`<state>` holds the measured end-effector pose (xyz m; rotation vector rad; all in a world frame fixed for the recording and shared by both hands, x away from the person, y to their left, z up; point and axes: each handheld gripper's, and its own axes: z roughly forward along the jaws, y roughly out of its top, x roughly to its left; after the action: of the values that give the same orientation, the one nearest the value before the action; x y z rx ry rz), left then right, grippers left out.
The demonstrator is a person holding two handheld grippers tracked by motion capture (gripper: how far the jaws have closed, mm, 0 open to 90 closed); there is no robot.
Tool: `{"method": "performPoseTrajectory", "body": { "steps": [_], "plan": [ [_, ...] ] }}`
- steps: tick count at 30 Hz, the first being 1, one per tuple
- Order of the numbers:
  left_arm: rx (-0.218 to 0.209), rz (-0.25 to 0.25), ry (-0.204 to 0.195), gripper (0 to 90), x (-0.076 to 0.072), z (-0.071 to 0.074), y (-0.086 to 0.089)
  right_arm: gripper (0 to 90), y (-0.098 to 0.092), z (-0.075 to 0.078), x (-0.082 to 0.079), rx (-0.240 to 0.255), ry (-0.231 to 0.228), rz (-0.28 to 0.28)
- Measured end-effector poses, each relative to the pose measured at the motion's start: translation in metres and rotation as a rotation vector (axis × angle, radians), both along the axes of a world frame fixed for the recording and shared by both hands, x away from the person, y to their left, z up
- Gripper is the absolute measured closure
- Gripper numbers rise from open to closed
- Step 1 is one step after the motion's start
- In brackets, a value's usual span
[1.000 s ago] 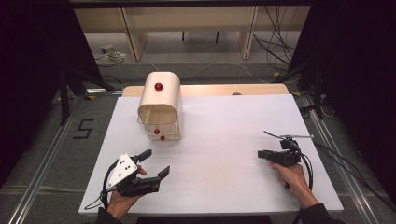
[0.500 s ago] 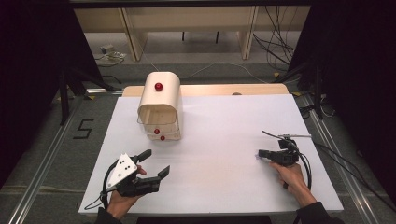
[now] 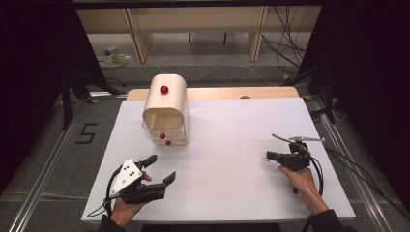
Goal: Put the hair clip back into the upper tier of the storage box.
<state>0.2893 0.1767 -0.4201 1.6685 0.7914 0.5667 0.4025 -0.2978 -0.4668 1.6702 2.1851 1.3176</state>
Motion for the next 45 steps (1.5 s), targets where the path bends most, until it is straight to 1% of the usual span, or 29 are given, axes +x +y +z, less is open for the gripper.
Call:
{"method": "performPoseTrajectory", "body": {
  "steps": [1, 4, 6, 8, 12, 15, 21, 27, 29, 30, 35, 37, 39, 40, 41, 45],
  "plan": [
    [0.0, 0.0, -0.001, 17.3, 0.0, 0.0, 0.0, 90.0, 0.001, 0.001, -0.001, 0.001, -0.012, 0.007],
    [-0.003, 0.001, 0.002, 17.3, 0.0, 0.0, 0.001, 90.0, 0.002, 0.004, -0.002, 0.002, -0.025, 0.011],
    [-0.009, 0.005, 0.003, 17.3, 0.0, 0.0, 0.001, 90.0, 0.004, 0.006, -0.003, 0.001, -0.043, 0.018],
    [-0.012, 0.007, 0.004, 17.3, 0.001, 0.0, 0.001, 90.0, 0.008, 0.009, -0.004, 0.004, -0.07, 0.027],
    [-0.014, 0.011, 0.003, 17.3, 0.001, 0.0, 0.001, 90.0, 0.012, 0.012, -0.006, 0.011, -0.079, 0.035],
    [-0.014, 0.012, 0.006, 17.3, 0.001, 0.0, 0.001, 90.0, 0.016, 0.014, -0.006, 0.012, -0.096, 0.047],
    [-0.013, 0.015, 0.005, 17.3, 0.001, 0.0, 0.002, 90.0, 0.021, 0.017, -0.008, 0.02, -0.105, 0.057],
    [-0.019, 0.021, 0.007, 17.3, 0.001, 0.0, 0.002, 90.0, 0.03, 0.02, -0.008, 0.026, -0.125, 0.083],
    [-0.019, 0.02, 0.007, 17.3, 0.001, 0.0, 0.002, 90.0, 0.034, 0.021, -0.009, 0.028, -0.127, 0.096],
    [-0.02, 0.02, 0.007, 17.3, 0.001, 0.0, 0.002, 90.0, 0.037, 0.022, -0.009, 0.036, -0.128, 0.107],
    [-0.018, 0.023, 0.007, 17.2, 0.001, 0.0, 0.002, 90.0, 0.044, 0.025, -0.01, 0.042, -0.136, 0.125],
    [-0.019, 0.025, 0.007, 17.3, 0.001, 0.0, 0.002, 90.0, 0.048, 0.026, -0.01, 0.049, -0.14, 0.136],
    [-0.022, 0.026, 0.009, 17.3, 0.001, 0.0, 0.002, 90.0, 0.054, 0.031, -0.01, 0.061, -0.154, 0.155],
    [-0.022, 0.025, 0.009, 17.3, 0.001, 0.0, 0.002, 90.0, 0.054, 0.031, -0.01, 0.061, -0.154, 0.155],
    [-0.022, 0.026, 0.009, 17.2, 0.001, 0.0, 0.002, 90.0, 0.058, 0.036, -0.01, 0.066, -0.163, 0.167],
    [-0.022, 0.027, 0.009, 17.2, 0.001, 0.0, 0.002, 90.0, 0.065, 0.041, -0.009, 0.072, -0.176, 0.189]
  ]
}}
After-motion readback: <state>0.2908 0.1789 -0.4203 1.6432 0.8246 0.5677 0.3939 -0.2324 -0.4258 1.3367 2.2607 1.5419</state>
